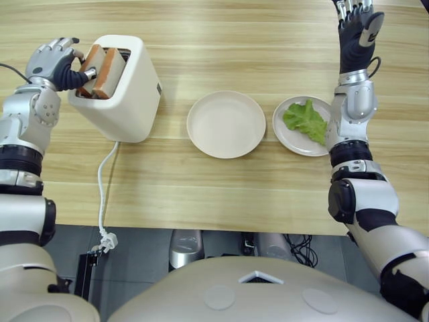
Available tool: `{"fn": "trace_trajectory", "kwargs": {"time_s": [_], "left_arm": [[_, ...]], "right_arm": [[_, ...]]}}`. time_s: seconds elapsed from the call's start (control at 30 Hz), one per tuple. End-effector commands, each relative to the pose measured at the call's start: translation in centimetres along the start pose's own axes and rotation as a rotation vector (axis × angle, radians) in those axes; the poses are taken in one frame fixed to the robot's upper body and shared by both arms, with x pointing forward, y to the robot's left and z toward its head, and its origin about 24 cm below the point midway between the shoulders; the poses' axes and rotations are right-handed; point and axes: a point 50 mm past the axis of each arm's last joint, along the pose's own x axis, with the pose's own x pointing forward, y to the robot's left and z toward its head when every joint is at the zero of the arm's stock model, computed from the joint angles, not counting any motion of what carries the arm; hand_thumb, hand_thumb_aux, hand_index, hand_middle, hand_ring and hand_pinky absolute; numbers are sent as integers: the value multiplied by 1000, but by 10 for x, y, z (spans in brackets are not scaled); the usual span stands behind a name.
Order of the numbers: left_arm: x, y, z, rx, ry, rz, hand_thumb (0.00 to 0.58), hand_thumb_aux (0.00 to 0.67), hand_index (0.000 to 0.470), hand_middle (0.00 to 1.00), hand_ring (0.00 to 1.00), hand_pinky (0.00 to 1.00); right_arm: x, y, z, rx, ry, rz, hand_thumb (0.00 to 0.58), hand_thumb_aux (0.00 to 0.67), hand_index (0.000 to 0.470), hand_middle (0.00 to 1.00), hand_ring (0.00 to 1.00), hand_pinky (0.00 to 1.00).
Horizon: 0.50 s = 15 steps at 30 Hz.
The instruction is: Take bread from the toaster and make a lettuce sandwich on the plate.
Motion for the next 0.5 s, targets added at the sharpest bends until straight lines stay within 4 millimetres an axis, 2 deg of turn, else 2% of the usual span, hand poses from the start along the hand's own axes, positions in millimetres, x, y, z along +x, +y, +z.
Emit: {"fn": "trace_trajectory", "kwargs": {"time_s": [0.03, 0.17, 0.33, 0.37, 0.4, 0.43, 0.5], "left_arm": [[-1, -7, 1, -106, 0, -23, 580, 670, 460, 0, 0, 0], [-1, -9, 0, -174, 10, -28, 580, 670, 460, 0, 0, 0], [-2, 2, -4, -210, 16, 4, 580, 670, 460, 0, 0, 0], [-3, 1, -3, -242, 6, -7, 580, 670, 460, 482, 482, 482], [-3, 2, -3, -246, 5, -6, 580, 670, 460, 482, 482, 482], [-3, 4, -4, -245, 8, 2, 580, 670, 460, 1000, 1000, 1000], [-2, 8, -5, -270, 5, 11, 580, 670, 460, 1000, 1000, 1000]], "right_arm": [[-2, 2, -1, -4, 12, 9, 0, 0, 0, 0, 0, 0], [-2, 3, -2, -5, 14, 10, 0, 0, 0, 0, 0, 0], [-2, 2, -2, -6, 15, 8, 0, 0, 0, 0, 0, 0], [-2, 2, -2, -6, 16, 7, 0, 0, 0, 0, 0, 0], [-2, 2, -2, -6, 17, 8, 0, 0, 0, 0, 0, 0], [-2, 2, -2, -6, 18, 8, 0, 0, 0, 0, 0, 0], [-2, 3, -2, -6, 18, 9, 0, 0, 0, 0, 0, 0]]}}
